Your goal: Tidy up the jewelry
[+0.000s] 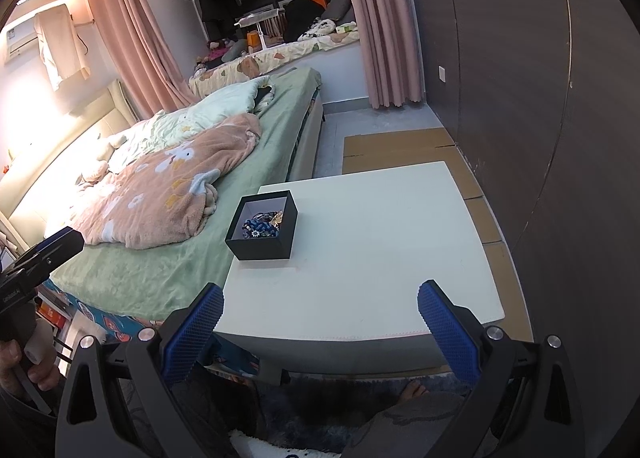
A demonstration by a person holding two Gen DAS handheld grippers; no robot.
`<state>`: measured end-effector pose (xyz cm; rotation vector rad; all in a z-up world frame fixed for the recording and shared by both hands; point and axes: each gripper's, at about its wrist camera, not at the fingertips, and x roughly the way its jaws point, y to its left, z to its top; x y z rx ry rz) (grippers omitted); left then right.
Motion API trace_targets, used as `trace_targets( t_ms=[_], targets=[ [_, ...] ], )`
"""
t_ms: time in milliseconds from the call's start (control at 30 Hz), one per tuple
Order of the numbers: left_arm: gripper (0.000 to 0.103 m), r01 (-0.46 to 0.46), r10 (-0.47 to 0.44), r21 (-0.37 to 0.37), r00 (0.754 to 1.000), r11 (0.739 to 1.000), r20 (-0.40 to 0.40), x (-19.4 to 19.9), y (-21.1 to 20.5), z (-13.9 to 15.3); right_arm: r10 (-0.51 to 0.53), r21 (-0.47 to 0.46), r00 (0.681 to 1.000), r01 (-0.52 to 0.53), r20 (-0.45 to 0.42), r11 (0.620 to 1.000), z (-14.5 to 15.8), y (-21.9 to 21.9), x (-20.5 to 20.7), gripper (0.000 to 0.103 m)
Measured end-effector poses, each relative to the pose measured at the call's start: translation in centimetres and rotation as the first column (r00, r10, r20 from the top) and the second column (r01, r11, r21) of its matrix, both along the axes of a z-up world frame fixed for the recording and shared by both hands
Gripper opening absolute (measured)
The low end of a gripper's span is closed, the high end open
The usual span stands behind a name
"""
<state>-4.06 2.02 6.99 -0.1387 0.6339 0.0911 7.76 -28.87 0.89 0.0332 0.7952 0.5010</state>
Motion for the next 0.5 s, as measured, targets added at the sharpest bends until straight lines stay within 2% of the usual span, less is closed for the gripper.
trace_targets(
  t_ms=[500],
  targets=[
    [0.098, -0.019, 0.018, 0.005, 1.000, 1.000, 0.017, 0.13, 0.08, -0.23, 0.000, -0.003, 1.000, 0.000, -0.018, 1.000, -0.74, 0.17, -0.42, 0.095]
  ],
)
